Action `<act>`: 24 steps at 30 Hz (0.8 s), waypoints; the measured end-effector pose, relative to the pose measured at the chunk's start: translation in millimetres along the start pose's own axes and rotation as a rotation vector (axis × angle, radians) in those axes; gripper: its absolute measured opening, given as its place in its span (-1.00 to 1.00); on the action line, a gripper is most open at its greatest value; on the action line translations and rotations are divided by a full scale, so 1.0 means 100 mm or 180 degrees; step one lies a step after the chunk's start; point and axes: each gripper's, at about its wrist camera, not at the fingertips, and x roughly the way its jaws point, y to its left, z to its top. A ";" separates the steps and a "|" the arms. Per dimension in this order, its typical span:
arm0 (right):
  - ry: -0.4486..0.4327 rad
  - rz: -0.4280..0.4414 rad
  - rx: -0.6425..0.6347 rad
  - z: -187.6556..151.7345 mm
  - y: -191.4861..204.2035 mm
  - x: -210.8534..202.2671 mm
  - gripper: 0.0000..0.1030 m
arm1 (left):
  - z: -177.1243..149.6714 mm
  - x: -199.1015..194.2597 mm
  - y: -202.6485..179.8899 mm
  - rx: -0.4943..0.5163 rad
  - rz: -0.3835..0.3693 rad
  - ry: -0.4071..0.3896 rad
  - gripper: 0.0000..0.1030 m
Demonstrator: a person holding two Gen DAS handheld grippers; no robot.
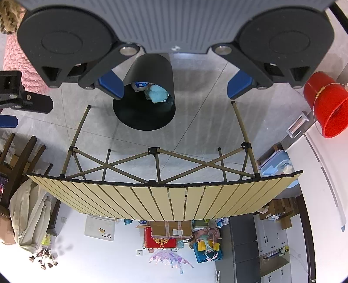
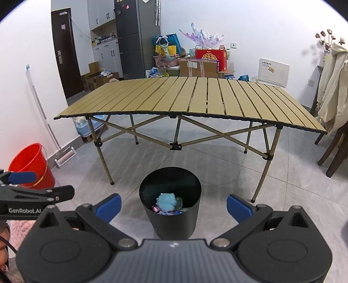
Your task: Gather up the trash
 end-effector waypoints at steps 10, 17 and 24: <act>0.0003 -0.0012 0.0018 0.00 -0.01 0.00 1.00 | -0.02 -0.03 0.02 0.0063 -0.0008 -0.0016 1.00; 0.0013 -0.0027 0.0031 0.00 -0.01 0.01 1.00 | -0.03 -0.03 0.02 0.0075 -0.0011 -0.0022 1.00; 0.0012 -0.0028 0.0035 0.00 -0.01 0.01 1.00 | -0.04 -0.03 0.02 0.0090 -0.0017 -0.0032 1.00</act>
